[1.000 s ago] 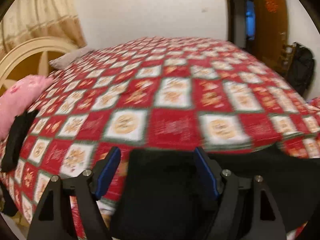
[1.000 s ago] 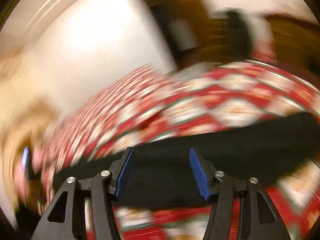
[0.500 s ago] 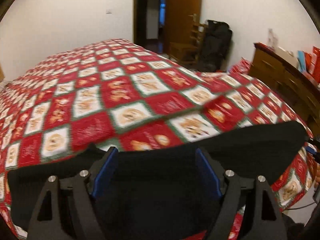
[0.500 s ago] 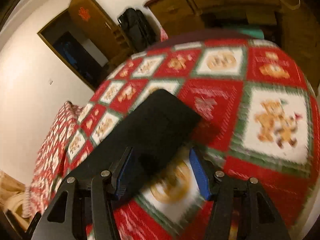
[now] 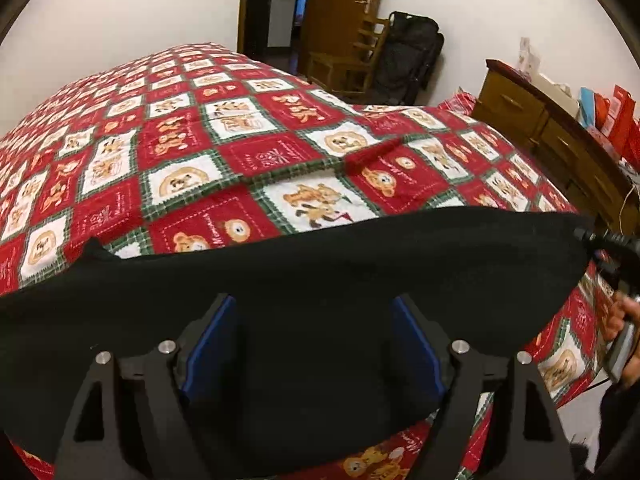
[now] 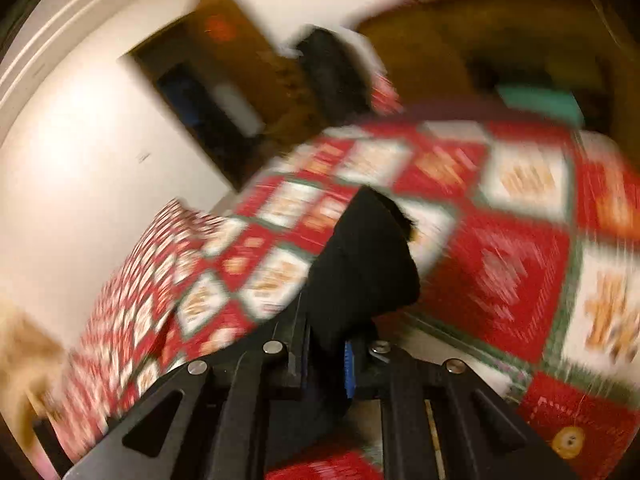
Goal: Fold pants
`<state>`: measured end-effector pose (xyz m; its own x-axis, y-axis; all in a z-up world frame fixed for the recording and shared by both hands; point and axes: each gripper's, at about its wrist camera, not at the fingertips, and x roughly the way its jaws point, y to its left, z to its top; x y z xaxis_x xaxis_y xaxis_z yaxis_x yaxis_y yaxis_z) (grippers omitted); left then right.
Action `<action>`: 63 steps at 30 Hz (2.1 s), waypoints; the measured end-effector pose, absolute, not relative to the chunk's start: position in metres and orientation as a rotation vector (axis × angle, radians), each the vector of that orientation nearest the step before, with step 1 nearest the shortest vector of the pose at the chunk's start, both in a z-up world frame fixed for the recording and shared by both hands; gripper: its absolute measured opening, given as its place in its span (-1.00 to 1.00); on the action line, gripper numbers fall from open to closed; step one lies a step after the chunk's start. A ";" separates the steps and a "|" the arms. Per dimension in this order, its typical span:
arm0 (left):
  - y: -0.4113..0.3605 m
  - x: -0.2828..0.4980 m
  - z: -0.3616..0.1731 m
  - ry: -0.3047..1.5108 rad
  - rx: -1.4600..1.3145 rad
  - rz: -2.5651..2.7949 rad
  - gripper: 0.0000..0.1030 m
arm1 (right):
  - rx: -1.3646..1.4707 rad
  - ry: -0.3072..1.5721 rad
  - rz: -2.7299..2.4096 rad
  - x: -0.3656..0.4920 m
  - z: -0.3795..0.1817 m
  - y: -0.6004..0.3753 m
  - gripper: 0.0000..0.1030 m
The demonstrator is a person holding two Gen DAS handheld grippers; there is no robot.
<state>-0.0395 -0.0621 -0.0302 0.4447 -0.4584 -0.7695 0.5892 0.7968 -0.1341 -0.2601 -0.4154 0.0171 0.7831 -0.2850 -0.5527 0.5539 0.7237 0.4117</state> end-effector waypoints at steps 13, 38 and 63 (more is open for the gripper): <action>0.007 -0.018 -0.010 0.810 0.035 -0.549 0.60 | -0.201 0.646 0.058 -0.130 -0.029 -0.119 -0.75; 0.037 -0.001 -0.022 0.839 -0.015 -0.505 0.60 | -0.112 0.747 0.311 -0.117 -0.046 -0.112 -0.06; 0.034 -0.001 -0.017 0.821 -0.002 -0.507 0.60 | -0.027 0.715 0.466 -0.137 -0.039 -0.107 -0.35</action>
